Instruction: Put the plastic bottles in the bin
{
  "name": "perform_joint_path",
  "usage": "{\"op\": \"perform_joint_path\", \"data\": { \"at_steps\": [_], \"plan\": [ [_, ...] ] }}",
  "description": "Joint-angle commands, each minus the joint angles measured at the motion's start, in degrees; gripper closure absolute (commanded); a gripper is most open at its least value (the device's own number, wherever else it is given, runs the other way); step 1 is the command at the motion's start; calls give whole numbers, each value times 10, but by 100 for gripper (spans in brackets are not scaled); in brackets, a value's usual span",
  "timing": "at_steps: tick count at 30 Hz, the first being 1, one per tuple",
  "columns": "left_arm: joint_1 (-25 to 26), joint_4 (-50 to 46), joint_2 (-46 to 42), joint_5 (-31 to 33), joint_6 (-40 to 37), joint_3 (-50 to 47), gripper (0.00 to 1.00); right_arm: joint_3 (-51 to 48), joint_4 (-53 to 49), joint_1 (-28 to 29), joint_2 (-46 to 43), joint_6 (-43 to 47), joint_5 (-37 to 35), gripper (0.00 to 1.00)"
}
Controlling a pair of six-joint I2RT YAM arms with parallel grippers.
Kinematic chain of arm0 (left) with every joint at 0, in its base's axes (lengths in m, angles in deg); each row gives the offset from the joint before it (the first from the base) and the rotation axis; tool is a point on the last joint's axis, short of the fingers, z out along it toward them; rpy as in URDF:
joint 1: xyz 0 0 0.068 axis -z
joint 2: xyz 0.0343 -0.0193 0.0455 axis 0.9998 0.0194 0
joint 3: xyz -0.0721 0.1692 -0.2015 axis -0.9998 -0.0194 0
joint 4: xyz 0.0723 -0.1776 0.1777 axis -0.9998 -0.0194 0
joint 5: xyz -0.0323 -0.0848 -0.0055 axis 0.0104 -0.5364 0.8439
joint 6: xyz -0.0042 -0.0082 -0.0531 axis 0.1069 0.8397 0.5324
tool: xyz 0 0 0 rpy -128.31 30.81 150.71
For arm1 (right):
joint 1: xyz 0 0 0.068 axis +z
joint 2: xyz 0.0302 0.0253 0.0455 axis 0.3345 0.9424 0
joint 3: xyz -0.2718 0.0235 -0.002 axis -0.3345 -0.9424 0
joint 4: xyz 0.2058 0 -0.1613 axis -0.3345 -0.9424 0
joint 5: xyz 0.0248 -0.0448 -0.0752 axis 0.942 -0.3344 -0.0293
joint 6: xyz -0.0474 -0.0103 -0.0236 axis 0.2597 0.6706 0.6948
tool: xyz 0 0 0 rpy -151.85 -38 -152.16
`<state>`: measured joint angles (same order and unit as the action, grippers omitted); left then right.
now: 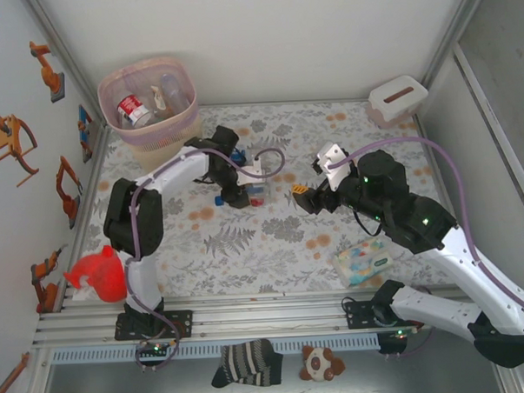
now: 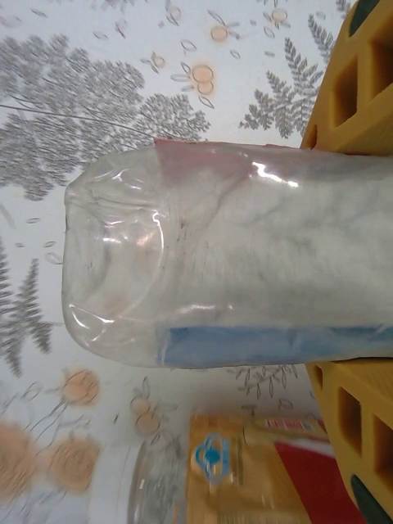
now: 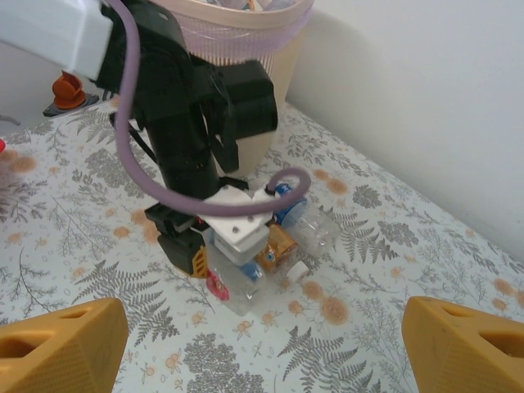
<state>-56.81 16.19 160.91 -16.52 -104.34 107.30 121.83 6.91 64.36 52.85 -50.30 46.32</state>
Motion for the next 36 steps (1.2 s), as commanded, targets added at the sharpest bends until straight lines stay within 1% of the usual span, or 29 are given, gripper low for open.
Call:
{"op": "perform_joint_path", "data": {
  "at_steps": [1,4,7,13,18,22,28,30,33,36],
  "plan": [
    [-17,-17,-56,-50,10,26,50,-7,11,1,-5,0,-2,14],
    [-31,-6,-94,-75,22,32,50,-6,14,1,-2,1,1,14],
    [-50,27,-136,-101,45,30,50,-7,18,1,2,1,3,14],
    [-97,133,-219,-148,104,4,50,-10,34,2,14,1,12,14],
    [-142,204,-262,-178,159,6,50,-8,43,2,27,1,20,14],
    [-191,296,-285,-196,227,-6,51,-7,50,2,34,2,26,14],
    [-254,410,-283,-186,322,-8,52,-6,54,2,41,1,30,14],
    [-266,414,-269,-176,332,7,52,-6,55,1,42,0,31,14],
    [-277,393,-236,-165,331,42,52,-4,55,2,43,-2,32,14],
    [-287,390,-198,-159,349,72,52,-3,56,2,43,-3,33,14]
  ]
}}
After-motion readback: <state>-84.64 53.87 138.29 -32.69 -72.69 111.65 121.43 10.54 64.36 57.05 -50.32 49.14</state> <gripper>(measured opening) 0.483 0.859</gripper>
